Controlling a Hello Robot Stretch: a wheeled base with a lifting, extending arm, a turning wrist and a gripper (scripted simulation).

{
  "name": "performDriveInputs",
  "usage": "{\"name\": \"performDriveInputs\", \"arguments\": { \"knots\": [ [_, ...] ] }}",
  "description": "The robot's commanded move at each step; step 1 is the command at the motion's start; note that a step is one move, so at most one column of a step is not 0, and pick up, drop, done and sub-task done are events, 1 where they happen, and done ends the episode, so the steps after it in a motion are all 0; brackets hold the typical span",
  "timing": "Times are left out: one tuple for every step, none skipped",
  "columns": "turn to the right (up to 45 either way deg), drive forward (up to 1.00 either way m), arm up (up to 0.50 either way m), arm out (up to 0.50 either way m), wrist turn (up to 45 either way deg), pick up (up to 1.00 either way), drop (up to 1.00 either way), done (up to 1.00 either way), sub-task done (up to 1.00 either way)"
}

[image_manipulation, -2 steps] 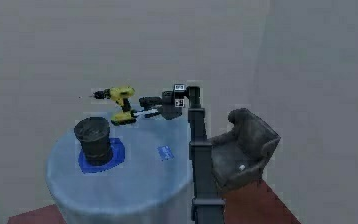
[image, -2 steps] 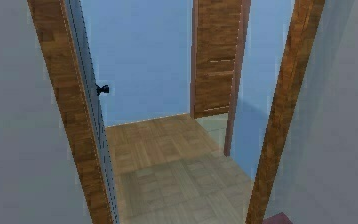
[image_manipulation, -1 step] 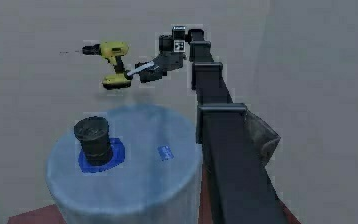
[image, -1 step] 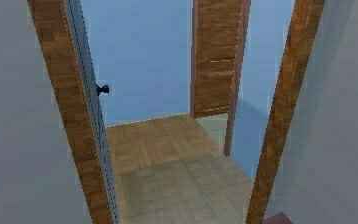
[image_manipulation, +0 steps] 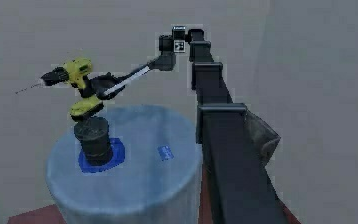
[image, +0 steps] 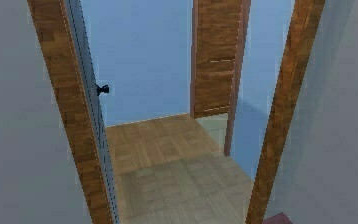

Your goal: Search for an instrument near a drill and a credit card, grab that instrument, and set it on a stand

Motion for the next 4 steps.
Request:
{"name": "performDriveInputs", "arguments": {
  "knots": [
    [0.0, 0.00, 0.00, 0.00, -45.0, 0.00, 0.00, 0.00, 0.00],
    [0.0, 0.00, 0.00, 0.00, -3.0, 0.00, 0.00, 0.00, 0.00],
    [0.0, 0.00, 0.00, -0.48, 0.0, 0.00, 0.00, 0.00, 0.00],
    [0.0, 0.45, 0.00, 0.00, 0.0, 0.00, 0.00, 0.00, 0.00]
  ]
}}
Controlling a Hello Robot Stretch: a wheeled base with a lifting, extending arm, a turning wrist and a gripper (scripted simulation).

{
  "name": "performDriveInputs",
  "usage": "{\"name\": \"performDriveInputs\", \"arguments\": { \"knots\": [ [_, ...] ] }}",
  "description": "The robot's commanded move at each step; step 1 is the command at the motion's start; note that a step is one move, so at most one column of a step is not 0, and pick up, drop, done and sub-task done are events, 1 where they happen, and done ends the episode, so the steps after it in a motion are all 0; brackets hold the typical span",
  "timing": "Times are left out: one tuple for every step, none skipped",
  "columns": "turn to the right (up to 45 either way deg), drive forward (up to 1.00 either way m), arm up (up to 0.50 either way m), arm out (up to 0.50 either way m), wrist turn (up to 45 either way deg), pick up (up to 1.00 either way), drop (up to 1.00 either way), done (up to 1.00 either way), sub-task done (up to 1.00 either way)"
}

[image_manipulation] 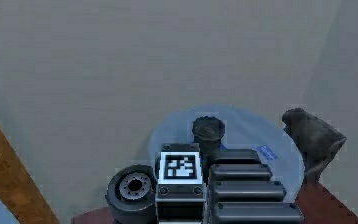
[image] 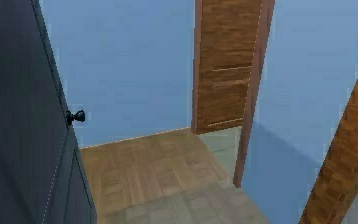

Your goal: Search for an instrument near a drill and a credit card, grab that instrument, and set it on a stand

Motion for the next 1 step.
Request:
{"name": "performDriveInputs", "arguments": {
  "knots": [
    [6.0, 0.00, 0.00, 0.00, 0.0, 0.00, 0.00, 0.00, 0.00]
  ]
}}
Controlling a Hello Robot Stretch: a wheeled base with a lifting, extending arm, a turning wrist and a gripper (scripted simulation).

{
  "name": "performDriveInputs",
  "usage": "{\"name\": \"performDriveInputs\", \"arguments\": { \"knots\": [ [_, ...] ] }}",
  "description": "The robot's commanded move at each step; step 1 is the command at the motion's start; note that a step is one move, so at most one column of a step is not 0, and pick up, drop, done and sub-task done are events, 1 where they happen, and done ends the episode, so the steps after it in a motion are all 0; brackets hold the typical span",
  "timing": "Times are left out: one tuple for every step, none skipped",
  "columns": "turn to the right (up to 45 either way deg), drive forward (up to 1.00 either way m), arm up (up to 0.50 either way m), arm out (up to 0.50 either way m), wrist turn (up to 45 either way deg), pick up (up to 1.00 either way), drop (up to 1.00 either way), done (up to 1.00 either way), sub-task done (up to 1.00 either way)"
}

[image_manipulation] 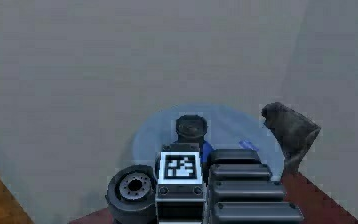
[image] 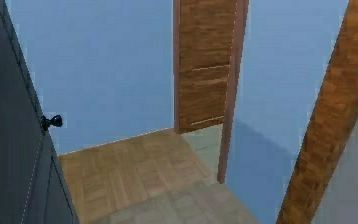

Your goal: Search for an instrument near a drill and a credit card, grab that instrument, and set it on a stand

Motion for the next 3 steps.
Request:
{"name": "performDriveInputs", "arguments": {
  "knots": [
    [0.0, 1.00, 0.00, 0.00, 0.0, 0.00, 0.00, 0.00, 0.00],
    [3.0, 0.00, 0.00, 0.00, 0.0, 0.00, 0.00, 0.00, 0.00],
    [0.0, 0.50, 0.00, 0.00, 0.0, 0.00, 0.00, 0.00, 0.00]
  ]
}}
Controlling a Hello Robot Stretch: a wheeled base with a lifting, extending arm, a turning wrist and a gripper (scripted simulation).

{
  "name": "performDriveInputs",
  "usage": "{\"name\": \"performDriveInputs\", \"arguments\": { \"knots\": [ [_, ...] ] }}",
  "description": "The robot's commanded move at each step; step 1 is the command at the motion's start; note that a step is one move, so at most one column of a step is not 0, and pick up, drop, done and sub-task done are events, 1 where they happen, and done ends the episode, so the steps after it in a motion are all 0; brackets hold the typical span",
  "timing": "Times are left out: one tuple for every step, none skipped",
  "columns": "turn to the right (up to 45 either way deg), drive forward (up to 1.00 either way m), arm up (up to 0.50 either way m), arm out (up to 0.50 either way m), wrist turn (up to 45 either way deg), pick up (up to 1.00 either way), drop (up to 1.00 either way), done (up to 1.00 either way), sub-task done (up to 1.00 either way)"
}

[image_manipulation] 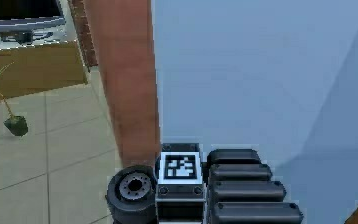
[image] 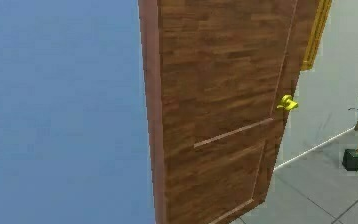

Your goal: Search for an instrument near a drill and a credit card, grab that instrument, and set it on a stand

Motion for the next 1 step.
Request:
{"name": "performDriveInputs", "arguments": {
  "knots": [
    [15.0, 0.00, 0.00, 0.00, 0.0, 0.00, 0.00, 0.00, 0.00]
  ]
}}
